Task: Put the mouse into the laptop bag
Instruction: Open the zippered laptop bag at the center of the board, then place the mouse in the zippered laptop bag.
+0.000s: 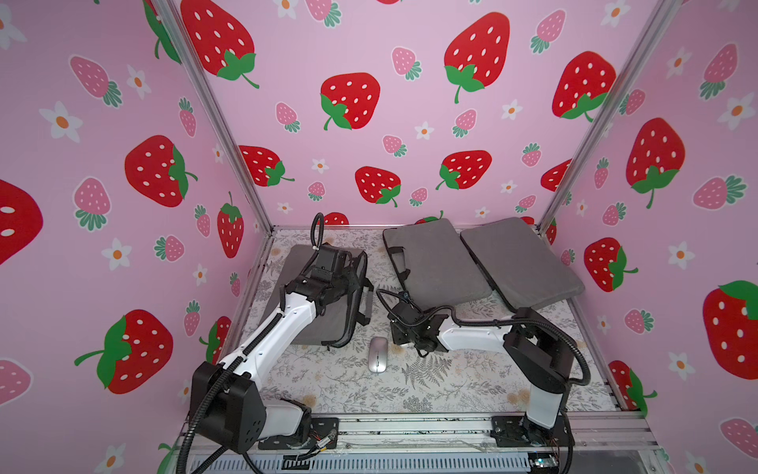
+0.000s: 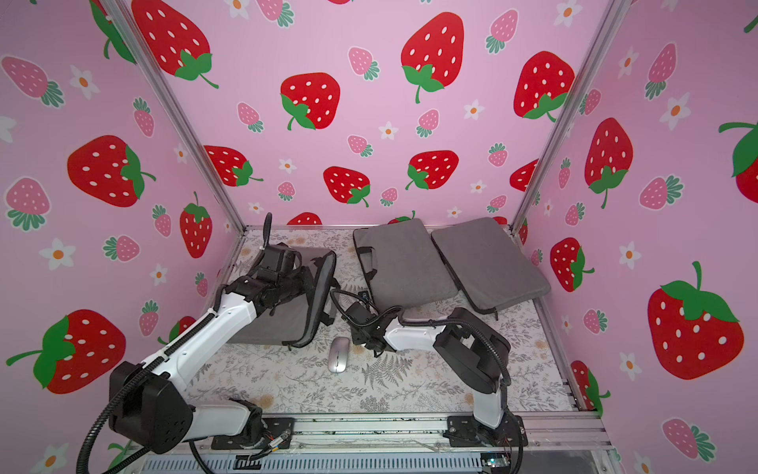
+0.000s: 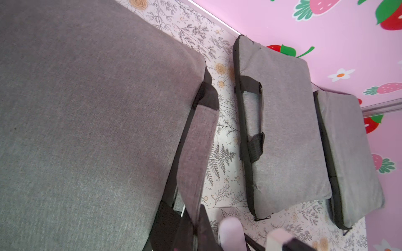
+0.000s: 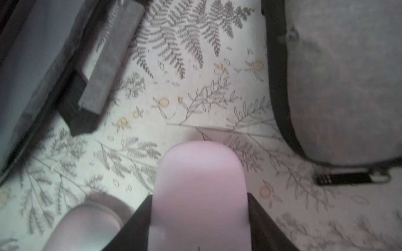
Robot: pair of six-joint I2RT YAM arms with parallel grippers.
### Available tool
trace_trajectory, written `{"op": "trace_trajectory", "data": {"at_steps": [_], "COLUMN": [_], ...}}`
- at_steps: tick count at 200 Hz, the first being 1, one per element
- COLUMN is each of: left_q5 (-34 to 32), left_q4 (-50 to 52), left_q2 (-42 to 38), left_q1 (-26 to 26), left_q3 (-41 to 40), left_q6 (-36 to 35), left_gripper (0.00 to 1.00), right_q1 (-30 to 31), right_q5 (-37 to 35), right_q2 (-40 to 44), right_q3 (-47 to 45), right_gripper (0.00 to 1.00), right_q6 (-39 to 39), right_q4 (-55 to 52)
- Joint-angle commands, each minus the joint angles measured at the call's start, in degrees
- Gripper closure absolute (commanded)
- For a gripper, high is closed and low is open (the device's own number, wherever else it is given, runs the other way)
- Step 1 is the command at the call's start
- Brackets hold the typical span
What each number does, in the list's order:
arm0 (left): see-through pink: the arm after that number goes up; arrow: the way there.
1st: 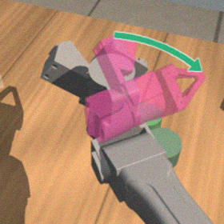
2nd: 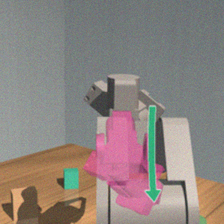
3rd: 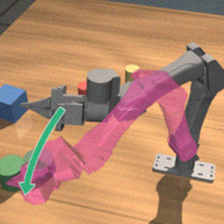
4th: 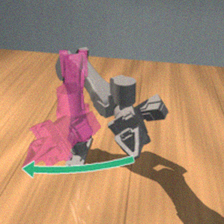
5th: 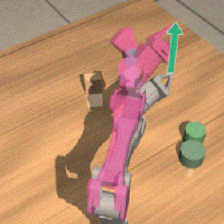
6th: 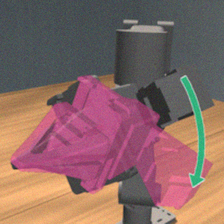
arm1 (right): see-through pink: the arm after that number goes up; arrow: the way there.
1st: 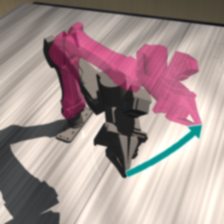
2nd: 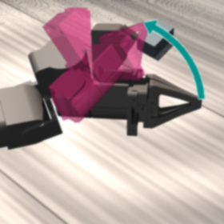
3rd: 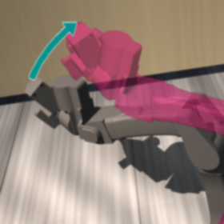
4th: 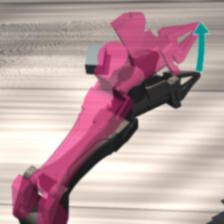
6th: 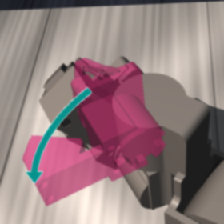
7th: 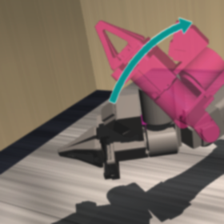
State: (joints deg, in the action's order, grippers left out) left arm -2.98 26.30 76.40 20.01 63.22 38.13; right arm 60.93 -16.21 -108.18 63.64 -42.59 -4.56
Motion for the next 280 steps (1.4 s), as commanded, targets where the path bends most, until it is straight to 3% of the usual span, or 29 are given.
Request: {"op": "trace_trajectory", "data": {"at_steps": [1,60,116,186,222,252,280], "left_q5": [3.0,7.3,9.4,10.5,12.1,12.1,12.0], "left_q4": [-2.4,-3.6,-5.5,-7.3,-7.0,-6.9,-6.6], "left_q2": [-2.8,-3.8,-2.8,-0.7,0.2,0.1,0.1], "left_q1": [1.8,3.5,3.5,3.5,3.5,3.5,3.5], "left_q3": [0.3,0.4,-0.7,-1.2,-0.7,-0.6,-0.6], "left_q6": [0.5,2.7,3.6,3.9,3.8,3.6,3.4], "left_gripper": [1.0,1.0,1.0,1.0,1.0,1.0,1.0], "right_q1": [-3.1,-9.4,-13.7,-14.5,-14.4,-13.7,-13.5], "right_q5": [5.8,11.6,18.5,24.6,28.2,30.9,32.8], "right_q2": [-2.7,-9.8,-22.5,-33.5,-39.3,-43.0,-42.8], "right_q3": [4.2,18.0,35.7,55.7,63.8,69.2,68.9], "right_gripper": [0.41,0.41,0.41,0.4,0.32,0.26,0.28], "right_q6": [0.6,-0.3,-4.8,-7.2,-10.0,-11.1,-10.9], "right_q4": [0.6,-0.5,-0.5,-3.8,-4.6,-5.4,-5.6]}}
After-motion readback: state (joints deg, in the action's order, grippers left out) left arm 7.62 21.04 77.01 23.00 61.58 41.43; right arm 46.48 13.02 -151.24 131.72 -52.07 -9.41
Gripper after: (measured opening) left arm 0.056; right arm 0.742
